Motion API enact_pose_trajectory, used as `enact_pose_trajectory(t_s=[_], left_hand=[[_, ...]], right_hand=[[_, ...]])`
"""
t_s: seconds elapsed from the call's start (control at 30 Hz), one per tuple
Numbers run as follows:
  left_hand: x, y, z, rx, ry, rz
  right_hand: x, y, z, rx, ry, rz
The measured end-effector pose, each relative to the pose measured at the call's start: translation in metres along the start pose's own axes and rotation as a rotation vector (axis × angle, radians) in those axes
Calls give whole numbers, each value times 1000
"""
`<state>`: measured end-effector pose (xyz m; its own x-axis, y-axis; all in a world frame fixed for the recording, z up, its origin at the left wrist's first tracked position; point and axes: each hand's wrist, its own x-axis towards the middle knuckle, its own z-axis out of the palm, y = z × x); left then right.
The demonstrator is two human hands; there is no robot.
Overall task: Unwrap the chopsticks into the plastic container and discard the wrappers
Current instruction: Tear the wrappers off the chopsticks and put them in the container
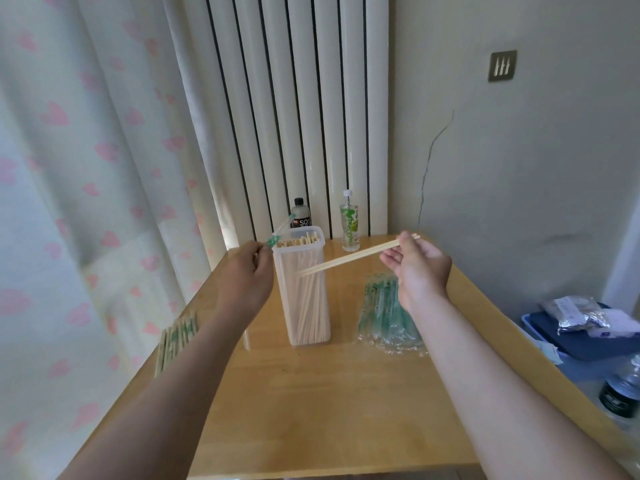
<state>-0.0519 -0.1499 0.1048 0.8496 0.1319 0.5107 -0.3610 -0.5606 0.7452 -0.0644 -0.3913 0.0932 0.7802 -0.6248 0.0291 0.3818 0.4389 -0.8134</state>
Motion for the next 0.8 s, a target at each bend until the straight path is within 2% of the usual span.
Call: enact_pose_trajectory(t_s=[0.23, 0.37, 0.53, 0.63, 0.8], left_hand=[[8, 9, -9, -112, 66, -33], [7, -3, -12, -128, 60, -28], [5, -16, -16, -118, 17, -47], [5, -21, -18, -145, 4, -41], [1, -29, -20, -133, -2, -38]], right_hand=[[5, -48, 77, -171, -89, -373], [7, -46, 106, -495, -163, -670], [-7, -20, 126, -795, -374, -908], [-13, -5, 133, -975, -548, -918], [-9, 22, 139, -1305, -853, -764]])
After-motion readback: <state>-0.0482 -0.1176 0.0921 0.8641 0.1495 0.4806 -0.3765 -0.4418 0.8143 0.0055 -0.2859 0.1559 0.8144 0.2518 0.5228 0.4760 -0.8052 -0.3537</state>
